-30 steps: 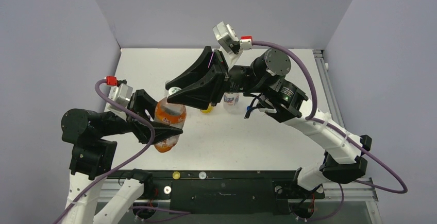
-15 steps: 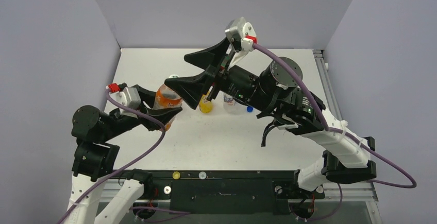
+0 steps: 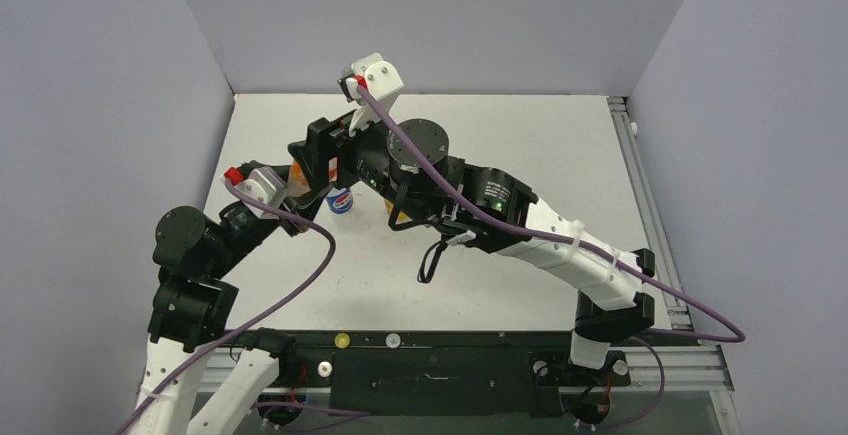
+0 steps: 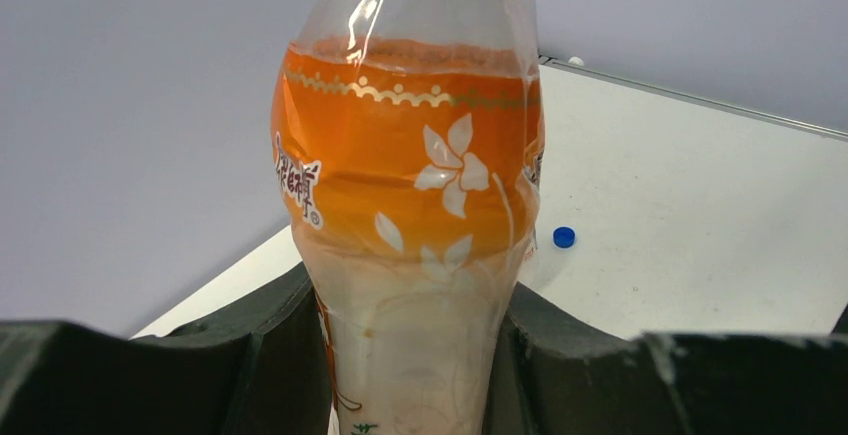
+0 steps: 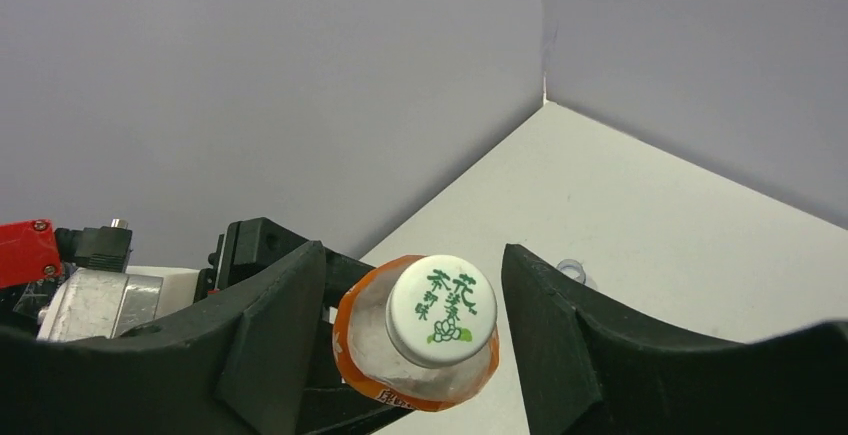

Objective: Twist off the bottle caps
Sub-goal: Unscrew the bottle cap from the plastic bottle.

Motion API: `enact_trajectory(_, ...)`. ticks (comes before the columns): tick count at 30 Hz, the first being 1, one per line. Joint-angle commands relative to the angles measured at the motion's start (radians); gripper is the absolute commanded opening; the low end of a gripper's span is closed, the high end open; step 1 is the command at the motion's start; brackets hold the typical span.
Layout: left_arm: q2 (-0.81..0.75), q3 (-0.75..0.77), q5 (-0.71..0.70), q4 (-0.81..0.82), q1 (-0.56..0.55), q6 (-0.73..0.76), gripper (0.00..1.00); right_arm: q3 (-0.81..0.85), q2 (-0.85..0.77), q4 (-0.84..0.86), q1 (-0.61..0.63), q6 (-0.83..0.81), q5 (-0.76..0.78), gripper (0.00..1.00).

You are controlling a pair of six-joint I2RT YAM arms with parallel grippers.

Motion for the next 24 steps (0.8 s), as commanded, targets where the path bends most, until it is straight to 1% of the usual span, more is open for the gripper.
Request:
enact_trajectory(1, -0.010, 0.004, -0.048, 0.046, 0.003, 0.010, 0.05, -0.021, -0.054, 0.054, -0.006, 0.032, 0.034, 0.57)
enact_trajectory(5, -0.009, 0.001, -0.042, 0.056, 0.003, -0.013, 0.05, -0.054, -0.062, 0.074, -0.020, 0.060, 0.006, 0.42)
enact_trajectory(6, -0.009, 0.000, -0.039, 0.057, 0.003, -0.016, 0.05, -0.059, -0.063, 0.080, -0.025, 0.066, -0.003, 0.34)
enact_trajectory(7, -0.008, 0.000, -0.032, 0.058, 0.003, -0.024, 0.05, -0.071, -0.065, 0.087, -0.026, 0.071, -0.012, 0.29)
enact_trajectory(8, -0.009, 0.000, -0.027, 0.059, 0.003, -0.028, 0.05, -0.086, -0.070, 0.100, -0.028, 0.072, -0.016, 0.17)
enact_trajectory(9, -0.011, 0.000, -0.013, 0.059, 0.003, -0.037, 0.05, -0.093, -0.073, 0.107, -0.030, 0.073, -0.024, 0.13)
enact_trajectory(10, -0.012, 0.000, -0.004, 0.055, 0.003, -0.041, 0.05, -0.106, -0.082, 0.121, -0.033, 0.071, -0.029, 0.05)
enact_trajectory(11, -0.012, 0.000, 0.019, 0.052, 0.002, -0.052, 0.05, -0.111, -0.089, 0.128, -0.037, 0.061, -0.041, 0.00)
enact_trajectory(14, -0.012, 0.001, 0.093, 0.049, 0.003, -0.082, 0.05, -0.135, -0.121, 0.168, -0.048, 0.022, -0.095, 0.00)
enact_trajectory(16, -0.010, 0.006, 0.153, 0.053, 0.003, -0.114, 0.05, -0.159, -0.151, 0.204, -0.064, -0.012, -0.184, 0.00)
enact_trajectory(18, -0.005, 0.009, 0.225, 0.064, 0.002, -0.184, 0.05, -0.189, -0.186, 0.248, -0.092, -0.037, -0.317, 0.00)
enact_trajectory(19, 0.000, 0.011, 0.250, 0.069, 0.003, -0.230, 0.05, -0.203, -0.214, 0.267, -0.118, -0.036, -0.423, 0.00)
enact_trajectory(20, 0.002, 0.014, 0.303, 0.083, 0.003, -0.285, 0.06, -0.239, -0.228, 0.314, -0.133, -0.030, -0.487, 0.00)
enact_trajectory(21, 0.008, 0.016, 0.331, 0.091, 0.003, -0.318, 0.05, -0.257, -0.257, 0.341, -0.162, -0.011, -0.625, 0.00)
enact_trajectory(22, 0.018, 0.020, 0.390, 0.109, 0.003, -0.386, 0.05, -0.294, -0.269, 0.405, -0.176, 0.002, -0.692, 0.00)
enact_trajectory(23, 0.024, 0.022, 0.418, 0.120, 0.003, -0.423, 0.06, -0.307, -0.283, 0.433, -0.202, 0.037, -0.827, 0.00)
enact_trajectory(24, 0.035, 0.025, 0.465, 0.146, 0.003, -0.503, 0.06, -0.315, -0.285, 0.482, -0.213, 0.077, -0.954, 0.00)
